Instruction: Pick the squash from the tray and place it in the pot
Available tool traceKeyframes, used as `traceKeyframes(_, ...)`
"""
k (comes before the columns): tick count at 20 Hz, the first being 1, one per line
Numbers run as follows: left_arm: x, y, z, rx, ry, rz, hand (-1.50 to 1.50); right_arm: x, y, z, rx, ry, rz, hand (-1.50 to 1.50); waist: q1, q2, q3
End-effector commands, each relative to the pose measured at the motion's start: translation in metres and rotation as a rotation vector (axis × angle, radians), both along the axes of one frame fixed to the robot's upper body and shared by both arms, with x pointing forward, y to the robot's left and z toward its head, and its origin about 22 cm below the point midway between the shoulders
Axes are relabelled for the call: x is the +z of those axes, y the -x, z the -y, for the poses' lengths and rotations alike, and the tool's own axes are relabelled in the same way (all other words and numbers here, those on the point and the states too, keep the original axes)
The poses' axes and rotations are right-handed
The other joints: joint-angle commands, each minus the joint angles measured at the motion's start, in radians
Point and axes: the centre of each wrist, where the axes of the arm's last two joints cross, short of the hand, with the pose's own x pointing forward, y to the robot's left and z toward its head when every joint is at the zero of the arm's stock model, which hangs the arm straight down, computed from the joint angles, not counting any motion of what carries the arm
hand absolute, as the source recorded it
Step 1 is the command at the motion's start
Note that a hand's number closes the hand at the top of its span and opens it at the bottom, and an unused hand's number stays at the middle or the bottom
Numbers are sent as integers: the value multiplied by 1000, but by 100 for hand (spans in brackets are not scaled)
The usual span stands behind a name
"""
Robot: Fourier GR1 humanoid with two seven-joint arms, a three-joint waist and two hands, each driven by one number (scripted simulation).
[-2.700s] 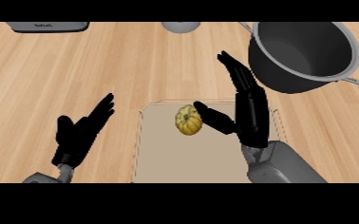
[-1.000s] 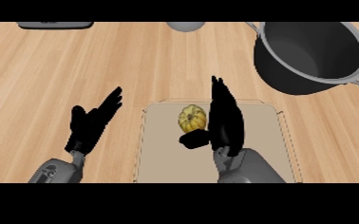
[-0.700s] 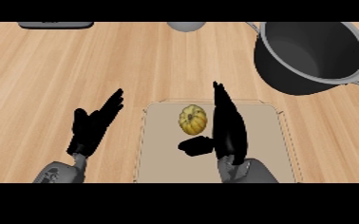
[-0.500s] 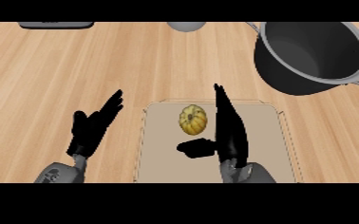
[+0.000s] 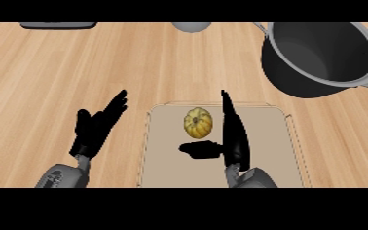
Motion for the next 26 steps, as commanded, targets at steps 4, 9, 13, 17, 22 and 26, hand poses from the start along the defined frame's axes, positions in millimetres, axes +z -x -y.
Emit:
traceKeyframes(4, -6, -16, 4, -6, -7, 2, 0, -35, -1, 5, 1, -66, 13, -150, -3, 0, -1)
traceKeyframes(9, -10, 6, 13, -6, -6, -13, 0, -76, -6, 12, 59, 19, 20, 150, 6, 3, 0)
traceKeyframes(13, 3, 2, 2, 10, 3, -3, 0, -74, 2, 14, 65, -64, 60, 150, 5, 2, 0)
traceKeyframes(17, -12, 13, -16, 13, 1, -12, 0, -86, 5, 16, 64, -58, 104, 150, 6, 3, 0)
traceKeyframes(22, -10, 4, -1, 4, 0, -1, 0, -81, 24, 55, 81, 16, 296, 150, -8, -1, 0)
traceKeyframes(26, -10, 12, -14, 54, 11, -21, 0, -45, 2, 188, 72, 14, 368, 150, -64, -1, 10)
